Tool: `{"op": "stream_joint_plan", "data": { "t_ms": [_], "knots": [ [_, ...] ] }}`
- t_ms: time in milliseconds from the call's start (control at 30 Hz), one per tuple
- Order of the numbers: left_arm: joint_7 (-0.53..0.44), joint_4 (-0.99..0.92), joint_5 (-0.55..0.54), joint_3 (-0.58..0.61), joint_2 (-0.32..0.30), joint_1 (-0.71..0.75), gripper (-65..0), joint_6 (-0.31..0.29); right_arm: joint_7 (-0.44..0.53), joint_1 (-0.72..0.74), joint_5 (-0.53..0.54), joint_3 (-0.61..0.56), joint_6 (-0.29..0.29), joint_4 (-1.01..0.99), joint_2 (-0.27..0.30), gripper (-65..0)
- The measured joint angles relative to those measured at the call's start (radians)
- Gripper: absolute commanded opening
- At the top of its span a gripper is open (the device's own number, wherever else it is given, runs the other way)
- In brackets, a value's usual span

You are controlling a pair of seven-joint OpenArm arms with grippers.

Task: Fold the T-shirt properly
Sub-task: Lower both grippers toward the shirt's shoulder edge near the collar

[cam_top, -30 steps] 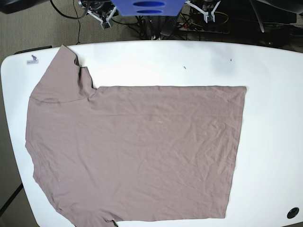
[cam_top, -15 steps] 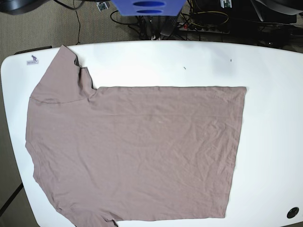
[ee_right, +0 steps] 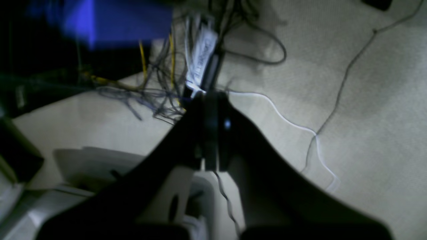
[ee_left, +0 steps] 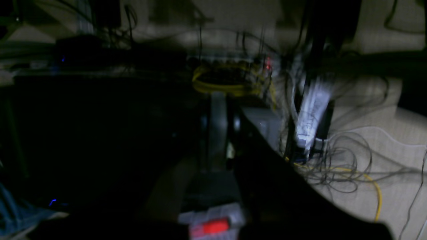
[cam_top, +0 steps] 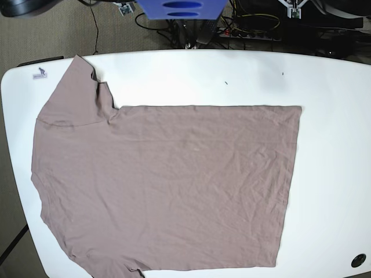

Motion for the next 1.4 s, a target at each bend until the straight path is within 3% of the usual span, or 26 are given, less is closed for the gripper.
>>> {"op": "stream_joint_plan", "data": {
  "t_ms": [200,367,600,700,1033,1200,1300,1400],
  "knots": [
    [0.027,0.09,0.01,-0.011,0.002,0.053,-64.9,0.008,-0.011,-0.05,-0.003,0.0,-0.002,0.093,0.002,-65.0],
    [-0.082,0.207,0.041,-0.01,0.026,0.08,-64.8,0.016,0.058,-0.125,0.01,0.006,-0.002,0.24,0.006,-65.0],
    [-0.082,0.336,0.055,-0.005,0.041,0.148,-65.0,0.008,0.011,-0.23,-0.014,0.045,0.004,0.405,0.0,-65.0],
    [-0.089,0.409,0.051,-0.013,0.033,0.193,-65.0,0.009,0.045,-0.287,-0.009,0.076,0.004,0.512,-0.001,-65.0],
    [0.005,0.655,0.038,-0.04,0.016,0.245,-65.0,0.008,0.028,-0.366,-0.001,0.18,0.002,0.768,0.007,-65.0],
    [0.097,0.747,0.035,-0.063,0.005,0.271,-65.0,0.016,-0.045,-0.369,-0.015,0.203,-0.001,0.812,0.009,-65.0],
    [0.233,0.855,0.042,-0.074,-0.006,0.297,-65.0,0.013,-0.132,-0.382,-0.011,0.214,0.003,0.88,0.006,-65.0],
    [0.241,0.92,0.042,-0.081,-0.021,0.305,-65.0,0.016,-0.172,-0.391,0.0,0.222,0.003,0.921,0.007,-65.0]
  ]
}}
